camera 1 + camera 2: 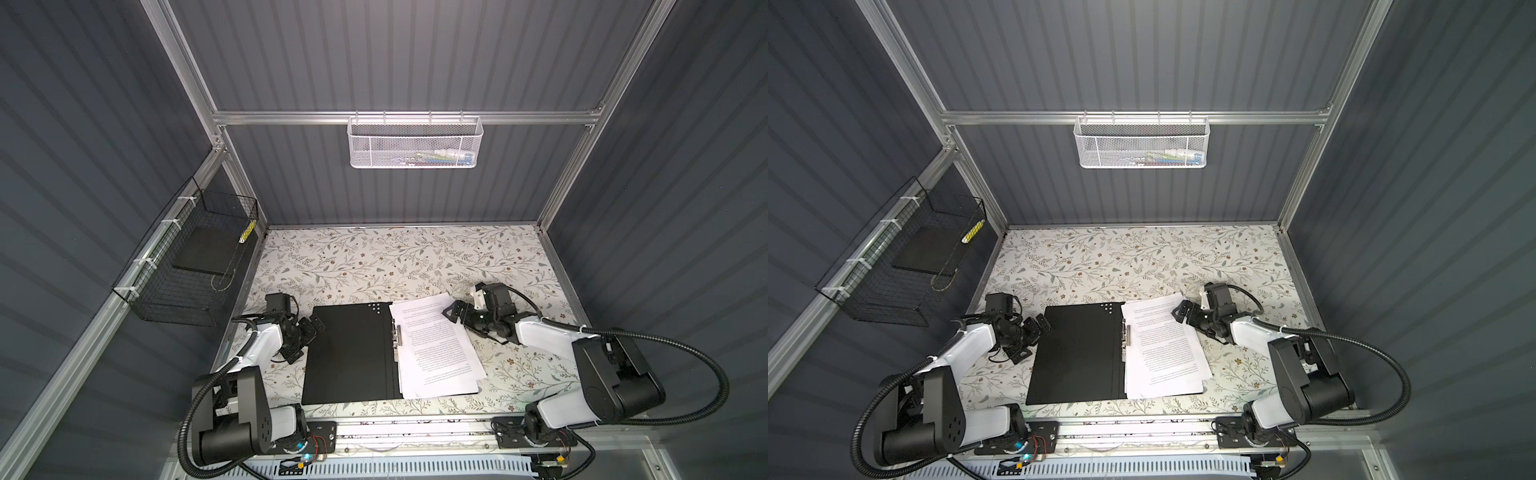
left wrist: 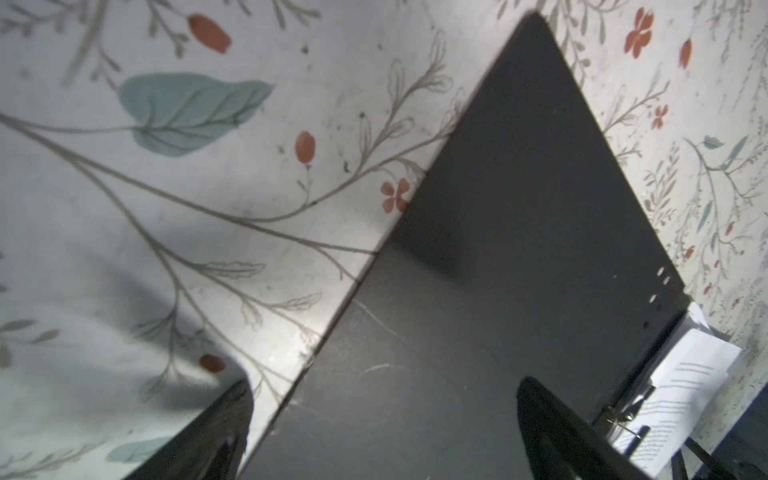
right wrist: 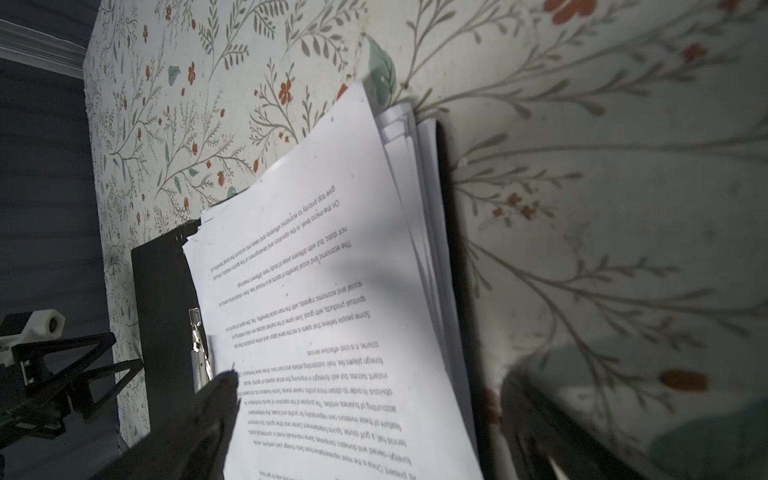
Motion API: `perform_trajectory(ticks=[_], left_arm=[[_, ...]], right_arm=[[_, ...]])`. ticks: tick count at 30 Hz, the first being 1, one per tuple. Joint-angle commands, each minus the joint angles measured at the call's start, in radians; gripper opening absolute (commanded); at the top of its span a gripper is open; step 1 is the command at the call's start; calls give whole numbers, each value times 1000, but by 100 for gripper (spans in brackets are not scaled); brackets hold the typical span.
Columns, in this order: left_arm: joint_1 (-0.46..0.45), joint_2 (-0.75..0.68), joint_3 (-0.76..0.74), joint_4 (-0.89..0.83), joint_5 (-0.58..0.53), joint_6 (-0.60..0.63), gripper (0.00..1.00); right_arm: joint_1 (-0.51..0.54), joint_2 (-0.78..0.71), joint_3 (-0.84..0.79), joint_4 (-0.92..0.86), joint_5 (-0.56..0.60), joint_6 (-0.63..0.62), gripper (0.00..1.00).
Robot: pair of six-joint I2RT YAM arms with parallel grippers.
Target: Put the files into the folder
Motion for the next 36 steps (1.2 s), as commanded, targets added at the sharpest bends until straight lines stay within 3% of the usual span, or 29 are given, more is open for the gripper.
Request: perform_trajectory(ticks=[1,9,13,16,19,21,25,29,32,36], left_arm=[[-6,69,-71,67,93,-20,100],[-168,159,-45,200,133,-103,100],[-191,193,-7,242,111,-157,100],[-191,163,53,185,13,-170,100],[-196,84,144,54,-172,-128,100],[-210,35,189,16,-239,-66,100],[-308,63,281,1,-159,44,100],[-439,164,302,89,-10,54,100],[-514,238,322,108,1,73,100],[-543,303,320,120,27,84,100]], right_arm=[[-9,49,38,13,-17,11,99],[-53,148,125,57,-69,29,99],[-87,197,184,64,-81,23,99],[-127,207,226,6,-41,17,99],[-153,133,234,-135,132,-1,99],[-151,68,223,-210,180,-19,99],[-150,-61,133,-280,156,-23,99],[-148,-136,31,-272,89,10,99],[-138,-157,-22,-249,84,26,99],[-110,-171,-41,-263,73,40,99]])
